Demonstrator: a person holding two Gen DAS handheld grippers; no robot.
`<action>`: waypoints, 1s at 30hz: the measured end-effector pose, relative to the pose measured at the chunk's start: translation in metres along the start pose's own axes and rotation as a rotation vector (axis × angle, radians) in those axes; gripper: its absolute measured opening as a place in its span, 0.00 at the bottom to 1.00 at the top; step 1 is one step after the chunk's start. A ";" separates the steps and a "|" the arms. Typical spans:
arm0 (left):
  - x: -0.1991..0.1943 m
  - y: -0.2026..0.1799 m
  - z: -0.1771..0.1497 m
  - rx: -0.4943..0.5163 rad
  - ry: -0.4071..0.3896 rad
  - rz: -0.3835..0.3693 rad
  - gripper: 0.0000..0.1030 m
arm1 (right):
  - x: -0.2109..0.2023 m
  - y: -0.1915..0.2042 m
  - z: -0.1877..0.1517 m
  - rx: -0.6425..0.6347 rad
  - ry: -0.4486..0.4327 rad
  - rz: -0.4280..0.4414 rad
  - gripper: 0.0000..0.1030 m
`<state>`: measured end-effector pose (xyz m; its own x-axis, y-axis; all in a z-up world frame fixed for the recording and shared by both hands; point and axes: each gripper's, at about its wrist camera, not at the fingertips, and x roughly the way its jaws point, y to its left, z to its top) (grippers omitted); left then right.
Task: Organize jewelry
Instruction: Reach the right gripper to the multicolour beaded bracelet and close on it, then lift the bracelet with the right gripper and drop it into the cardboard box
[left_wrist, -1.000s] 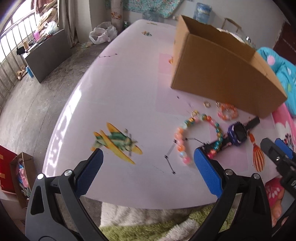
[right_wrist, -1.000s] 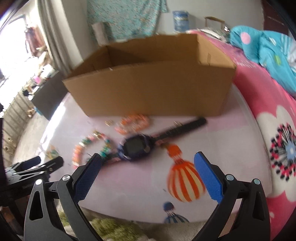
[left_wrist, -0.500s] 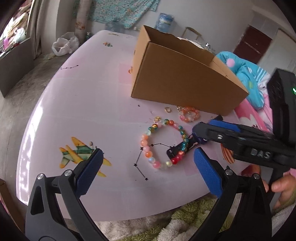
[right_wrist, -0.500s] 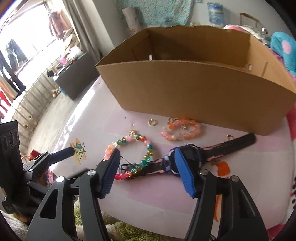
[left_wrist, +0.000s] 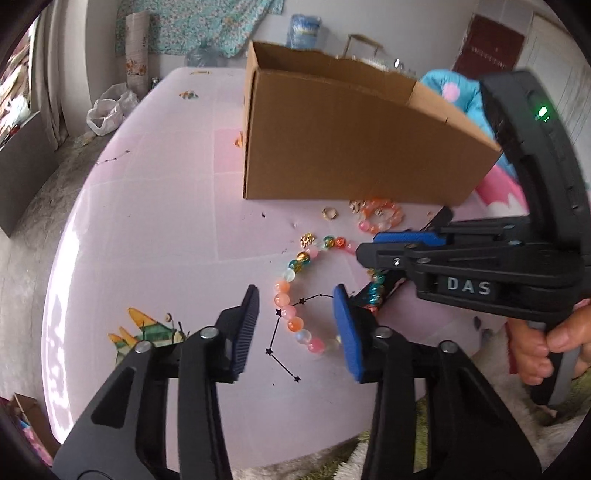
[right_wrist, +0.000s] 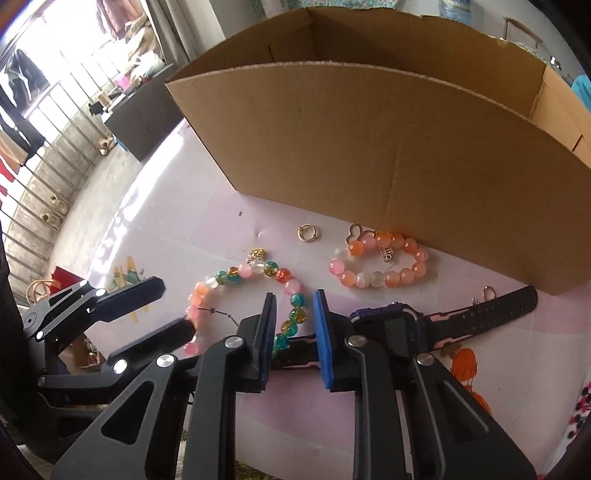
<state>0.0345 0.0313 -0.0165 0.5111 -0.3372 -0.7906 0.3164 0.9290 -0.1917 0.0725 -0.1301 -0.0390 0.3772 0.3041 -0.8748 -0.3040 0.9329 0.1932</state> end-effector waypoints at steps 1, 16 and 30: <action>0.004 0.000 0.001 0.008 0.019 0.016 0.37 | 0.003 0.002 0.003 -0.009 0.000 -0.014 0.19; 0.016 -0.015 0.004 0.087 0.010 0.172 0.08 | 0.003 0.013 -0.001 -0.131 -0.077 -0.019 0.09; -0.105 -0.056 0.088 0.273 -0.369 0.166 0.08 | -0.138 0.010 0.046 -0.160 -0.450 0.054 0.09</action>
<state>0.0332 0.0014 0.1281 0.8058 -0.2657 -0.5293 0.3801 0.9174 0.1180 0.0572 -0.1539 0.1042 0.6879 0.4376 -0.5790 -0.4509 0.8828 0.1314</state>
